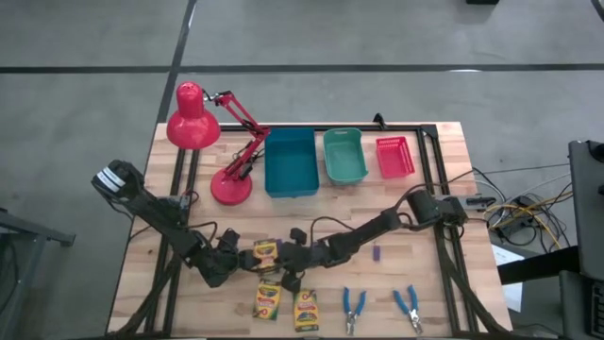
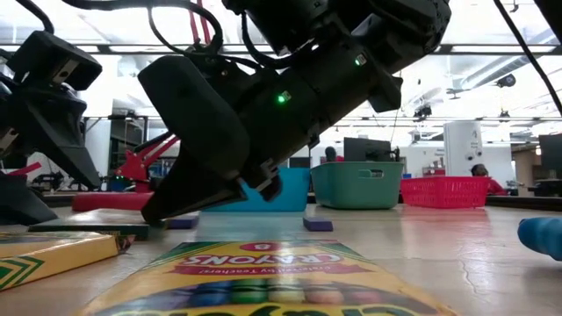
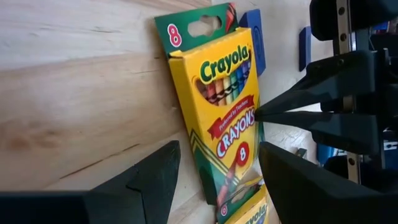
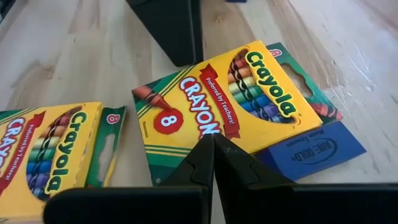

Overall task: Pick & Place School Supplies
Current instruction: Put the crayon box into the blue bin

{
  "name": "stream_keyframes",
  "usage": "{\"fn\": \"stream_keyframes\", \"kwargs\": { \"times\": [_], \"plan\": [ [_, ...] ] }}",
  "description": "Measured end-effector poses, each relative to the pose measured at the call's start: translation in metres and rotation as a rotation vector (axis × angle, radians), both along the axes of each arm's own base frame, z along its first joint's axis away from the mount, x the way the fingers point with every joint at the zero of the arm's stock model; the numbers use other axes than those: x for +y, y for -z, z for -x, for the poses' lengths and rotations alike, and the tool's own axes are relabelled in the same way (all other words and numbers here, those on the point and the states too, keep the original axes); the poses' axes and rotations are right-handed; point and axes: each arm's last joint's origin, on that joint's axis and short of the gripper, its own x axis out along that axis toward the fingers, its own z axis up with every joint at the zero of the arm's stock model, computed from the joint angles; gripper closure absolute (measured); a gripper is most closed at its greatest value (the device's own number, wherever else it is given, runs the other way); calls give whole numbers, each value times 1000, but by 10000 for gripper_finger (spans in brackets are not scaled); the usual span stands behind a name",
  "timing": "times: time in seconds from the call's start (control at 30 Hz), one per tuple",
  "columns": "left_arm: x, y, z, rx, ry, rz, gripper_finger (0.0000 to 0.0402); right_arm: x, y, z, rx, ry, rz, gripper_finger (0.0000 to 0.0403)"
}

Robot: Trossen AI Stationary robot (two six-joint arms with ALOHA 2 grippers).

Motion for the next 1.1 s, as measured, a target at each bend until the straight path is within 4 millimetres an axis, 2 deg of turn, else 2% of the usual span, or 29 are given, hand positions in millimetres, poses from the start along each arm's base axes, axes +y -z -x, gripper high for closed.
{"fn": "stream_keyframes", "kwargs": {
  "times": [0.17, 0.37, 0.53, 0.83, 1.1],
  "plan": [
    [0, -2, 0, -6, -1, 8, 172, 4, 0, 2, 7, -3, 7, 394],
    [0, -3, 0, -7, -3, 7, 172, 14, -13, 1, -93, -120, 133, 394],
    [1, -2, 1, -7, -3, 6, 172, 15, -24, 0, -124, -111, 103, 394],
    [1, -2, 1, -6, -3, 5, 172, 14, -24, 0, -124, -104, 96, 394],
    [1, -2, 1, -6, -3, 3, 172, 12, -18, 4, -55, -75, 82, 394]
  ]
}}
